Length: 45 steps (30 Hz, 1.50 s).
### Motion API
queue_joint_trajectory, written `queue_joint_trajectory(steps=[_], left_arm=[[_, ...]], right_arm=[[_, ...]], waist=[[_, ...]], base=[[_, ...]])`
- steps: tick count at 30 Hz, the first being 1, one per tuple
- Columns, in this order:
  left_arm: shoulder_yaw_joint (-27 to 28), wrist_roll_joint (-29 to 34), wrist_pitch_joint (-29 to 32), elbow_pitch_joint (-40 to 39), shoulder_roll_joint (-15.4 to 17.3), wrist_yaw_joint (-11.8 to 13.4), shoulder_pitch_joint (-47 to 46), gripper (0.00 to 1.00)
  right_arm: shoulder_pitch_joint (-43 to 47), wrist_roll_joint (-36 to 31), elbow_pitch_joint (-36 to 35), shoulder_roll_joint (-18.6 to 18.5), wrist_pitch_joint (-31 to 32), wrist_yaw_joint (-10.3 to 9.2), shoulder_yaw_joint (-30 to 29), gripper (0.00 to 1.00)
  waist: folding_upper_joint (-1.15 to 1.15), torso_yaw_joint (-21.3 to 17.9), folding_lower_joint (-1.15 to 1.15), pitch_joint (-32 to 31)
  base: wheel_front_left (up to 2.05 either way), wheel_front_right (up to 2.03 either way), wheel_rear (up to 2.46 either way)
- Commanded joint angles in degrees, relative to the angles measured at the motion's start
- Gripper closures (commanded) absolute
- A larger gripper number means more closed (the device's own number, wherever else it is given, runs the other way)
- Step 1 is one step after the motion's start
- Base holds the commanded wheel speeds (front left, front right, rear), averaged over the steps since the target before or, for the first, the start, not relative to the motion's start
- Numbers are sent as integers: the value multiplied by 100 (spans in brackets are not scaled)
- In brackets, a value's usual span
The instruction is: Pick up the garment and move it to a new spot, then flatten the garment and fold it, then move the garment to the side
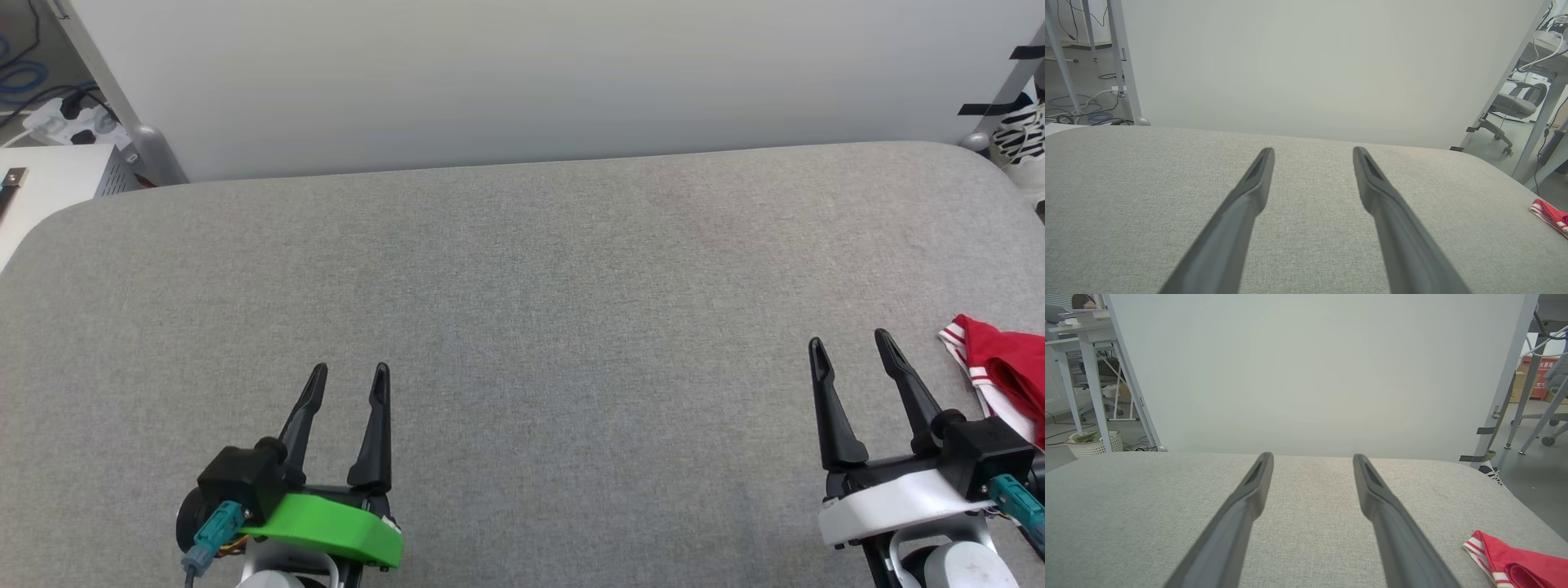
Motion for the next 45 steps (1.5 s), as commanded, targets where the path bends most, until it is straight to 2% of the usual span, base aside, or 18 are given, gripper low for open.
queue_joint_trajectory(steps=[1, 24, 25, 45], left_arm=[[28, 46, -32, 10, -28, -26, 66, 0], [-13, -24, -32, -27, -36, -32, 13, 0], [-19, -9, 5, -14, -22, -12, -5, 100], [39, 205, 210, -69, -32, 88, -5, 100]], right_arm=[[0, -36, 20, 25, -39, -4, 12, 0], [-23, -110, 24, 76, -59, -4, 65, 0], [-4, -60, 14, 58, -2, 1, 47, 100], [9, -166, 0, 107, 202, 0, 7, 100]], waist=[[0, -7, 1, 4], [0, -28, 1, 67], [0, -27, 1, 64], [0, 17, 1, 29]], base=[[0, 0, 0], [0, 0, 0], [0, 0, 0], [0, 0, 0]])
